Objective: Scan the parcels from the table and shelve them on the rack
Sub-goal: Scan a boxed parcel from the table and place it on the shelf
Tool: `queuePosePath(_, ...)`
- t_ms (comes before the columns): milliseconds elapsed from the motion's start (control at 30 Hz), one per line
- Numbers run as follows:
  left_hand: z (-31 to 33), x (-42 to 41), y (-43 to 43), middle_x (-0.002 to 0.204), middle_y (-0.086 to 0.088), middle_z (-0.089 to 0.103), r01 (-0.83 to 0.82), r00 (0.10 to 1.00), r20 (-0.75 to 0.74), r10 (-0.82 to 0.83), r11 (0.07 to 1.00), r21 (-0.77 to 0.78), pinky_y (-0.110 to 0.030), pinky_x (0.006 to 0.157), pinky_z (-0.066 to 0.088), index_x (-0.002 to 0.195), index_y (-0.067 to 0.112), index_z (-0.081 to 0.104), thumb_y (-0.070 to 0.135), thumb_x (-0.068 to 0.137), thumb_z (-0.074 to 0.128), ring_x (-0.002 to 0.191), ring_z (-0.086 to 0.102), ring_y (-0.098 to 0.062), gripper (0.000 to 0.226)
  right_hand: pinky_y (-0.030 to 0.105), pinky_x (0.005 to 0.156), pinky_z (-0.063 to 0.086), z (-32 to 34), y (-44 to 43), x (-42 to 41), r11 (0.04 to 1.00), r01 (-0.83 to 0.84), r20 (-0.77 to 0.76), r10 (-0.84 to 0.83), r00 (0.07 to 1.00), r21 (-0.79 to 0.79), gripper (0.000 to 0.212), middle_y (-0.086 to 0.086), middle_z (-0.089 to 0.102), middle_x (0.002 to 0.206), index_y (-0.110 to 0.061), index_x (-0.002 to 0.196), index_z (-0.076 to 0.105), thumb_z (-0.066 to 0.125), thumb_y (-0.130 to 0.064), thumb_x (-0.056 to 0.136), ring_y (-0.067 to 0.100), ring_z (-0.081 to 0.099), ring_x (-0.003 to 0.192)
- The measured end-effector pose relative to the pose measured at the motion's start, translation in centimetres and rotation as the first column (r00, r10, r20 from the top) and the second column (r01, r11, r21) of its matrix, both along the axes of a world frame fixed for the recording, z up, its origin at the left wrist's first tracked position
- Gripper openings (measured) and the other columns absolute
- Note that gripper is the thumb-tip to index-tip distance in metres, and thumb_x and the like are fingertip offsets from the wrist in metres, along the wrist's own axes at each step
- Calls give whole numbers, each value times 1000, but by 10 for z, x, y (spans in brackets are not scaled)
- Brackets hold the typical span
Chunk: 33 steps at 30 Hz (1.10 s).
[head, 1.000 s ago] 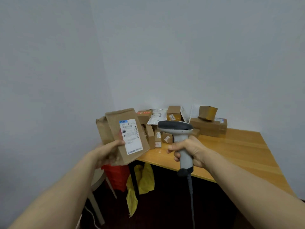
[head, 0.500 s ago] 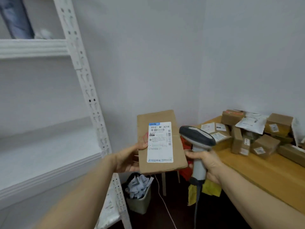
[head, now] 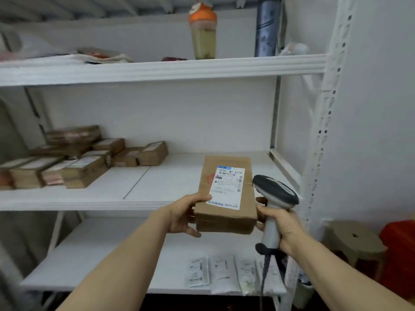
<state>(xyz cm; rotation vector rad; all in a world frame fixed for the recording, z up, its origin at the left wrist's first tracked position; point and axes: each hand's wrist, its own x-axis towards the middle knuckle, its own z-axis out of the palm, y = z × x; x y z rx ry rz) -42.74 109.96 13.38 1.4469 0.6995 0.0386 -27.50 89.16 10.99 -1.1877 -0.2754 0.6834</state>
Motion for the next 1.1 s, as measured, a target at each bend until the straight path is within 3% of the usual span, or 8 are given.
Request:
queuePosePath(233, -12, -62, 95, 110, -13, 64, -148, 987, 55, 153, 986, -79, -52, 86, 55, 108, 16, 68, 50, 57, 80, 103, 63, -29, 62, 36, 69, 58, -2, 125, -35, 998, -59, -42, 58, 997, -7, 15, 14, 75, 84, -7, 89, 70, 74, 0, 76, 27, 73, 75)
queuePosePath(333, -13, -66, 135, 110, -10, 64, -230, 969, 73, 236, 970, -74, -51, 85, 55, 107, 19, 68, 51, 70, 74, 103, 62, -30, 50, 40, 76, 57, 2, 176, -35, 995, -101, -27, 101, 995, -6, 14, 16, 74, 89, -7, 89, 70, 74, 0, 77, 32, 71, 85)
queuePosePath(533, -15, -70, 228, 111, -13, 65, -407, 911, 47, 410, 912, -51, -43, 79, 56, 111, 18, 66, 54, 77, 66, 103, 62, -30, 49, 29, 58, 54, 0, 292, -34, 970, -241, 10, 241, 970, -43, 17, 9, 76, 88, -12, 92, 73, 77, -6, 77, 23, 73, 81)
queuePosePath(600, -13, -75, 256, 111, -14, 64, -467, 884, 9, 467, 883, -42, -42, 80, 56, 110, 18, 65, 54, 77, 64, 104, 62, -30, 49, 29, 58, 52, -2, 329, -36, 955, -287, -1, 288, 958, -74, 19, 10, 75, 90, -12, 92, 73, 79, -8, 75, 24, 71, 83)
queuePosePath(733, -16, -91, 307, 111, -14, 63, -574, 819, -19, 573, 819, -22, -42, 82, 54, 109, 17, 64, 54, 79, 62, 105, 60, -30, 47, 28, 56, 48, -6, 395, -46, 918, -372, 0, 376, 927, -137, 26, 9, 71, 78, -7, 95, 72, 82, -12, 72, 21, 62, 65)
queuePosePath(933, -28, -115, 358, 102, -11, 61, -689, 723, -63, 688, 724, 8, -40, 80, 54, 105, 18, 60, 52, 79, 62, 96, 59, -28, 43, 31, 61, 54, -18, 461, -73, 862, -473, -52, 472, 880, -179, 23, 14, 74, 84, -3, 96, 68, 79, -8, 76, 23, 71, 74)
queuePosePath(1100, -32, -121, 402, 105, -6, 59, -710, 693, -30, 721, 688, 151, -41, 77, 55, 117, 17, 56, 50, 89, 54, 97, 58, -25, 44, 41, 86, 56, -24, 503, -97, 865, -468, -67, 464, 883, -179, 23, 13, 73, 88, -5, 94, 67, 79, -6, 75, 25, 70, 82)
